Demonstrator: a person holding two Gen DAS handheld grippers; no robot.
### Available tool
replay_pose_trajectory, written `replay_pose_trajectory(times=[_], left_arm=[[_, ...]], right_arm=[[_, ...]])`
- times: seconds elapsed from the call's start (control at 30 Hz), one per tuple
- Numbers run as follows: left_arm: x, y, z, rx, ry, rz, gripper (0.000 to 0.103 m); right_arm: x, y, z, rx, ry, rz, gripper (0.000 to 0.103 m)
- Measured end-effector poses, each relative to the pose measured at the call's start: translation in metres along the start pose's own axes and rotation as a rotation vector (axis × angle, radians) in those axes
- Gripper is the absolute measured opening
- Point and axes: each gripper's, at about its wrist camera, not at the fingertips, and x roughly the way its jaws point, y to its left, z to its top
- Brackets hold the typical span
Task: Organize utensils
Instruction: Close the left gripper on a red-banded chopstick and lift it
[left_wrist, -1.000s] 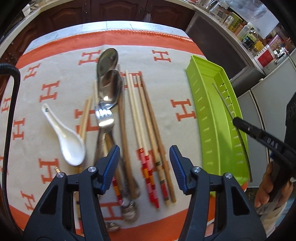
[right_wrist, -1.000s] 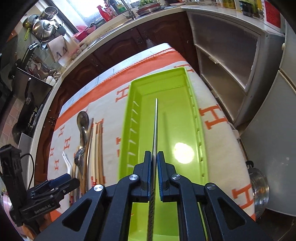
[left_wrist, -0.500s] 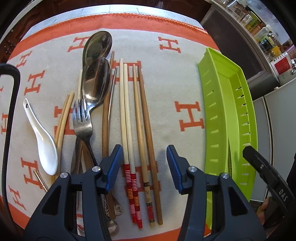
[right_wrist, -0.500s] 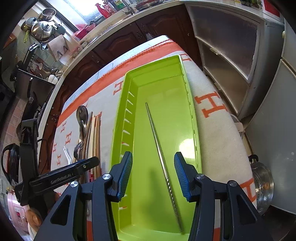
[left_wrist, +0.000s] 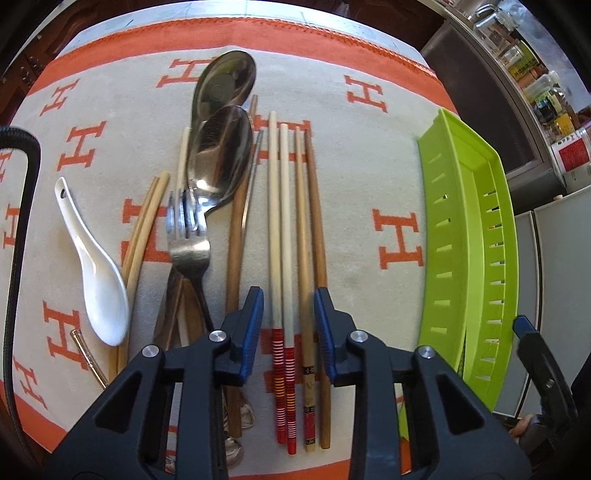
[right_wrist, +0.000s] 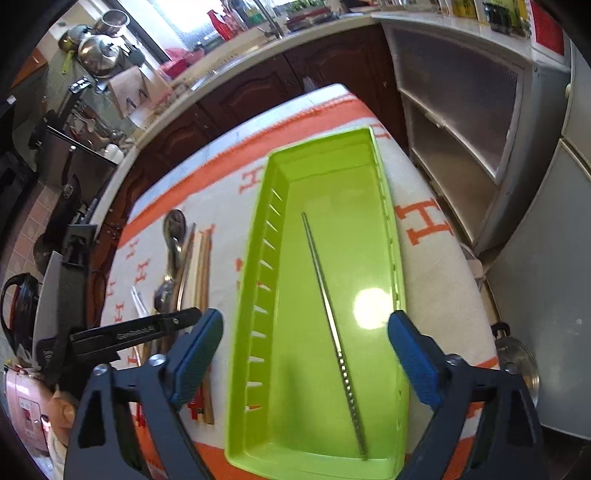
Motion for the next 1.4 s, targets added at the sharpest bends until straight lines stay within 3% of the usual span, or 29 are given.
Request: replay_pose_trajectory(times=[0.17, 0.7, 1.03, 1.23, 1.27, 1.4], left_arm=[[0.0, 0.014, 0.0, -0.028, -0.003, -0.023, 0.017], [-0.007, 0.029, -0.008, -0.045, -0.003, -0.061, 0.011], [-0.003, 0.003, -0.01, 0.038, -0.018, 0.032, 0.011], [-0.001, -0.01, -0.01, 0.085, -0.045, 0.077, 0.01], [-0.001, -0.012, -0.01, 0.092, -0.053, 0.086, 0.004], [-0.006, -0.013, -0.015, 0.097, -0.078, 0.098, 0.004]], right_arm=[[-0.008, 0.005, 0.002, 0.004, -0.016, 0.028, 0.098], [-0.011, 0.026, -0.003, -0.133, -0.026, 0.031, 0.096], [-0.001, 0.029, -0.003, -0.175, 0.015, 0.021, 0.076], [0.006, 0.029, -0.003, -0.169, 0.039, 0.001, 0.07], [0.007, 0.028, -0.003, -0.163, 0.045, 0.002, 0.07], [0.01, 0.021, -0.002, -0.116, 0.066, 0.046, 0.069]])
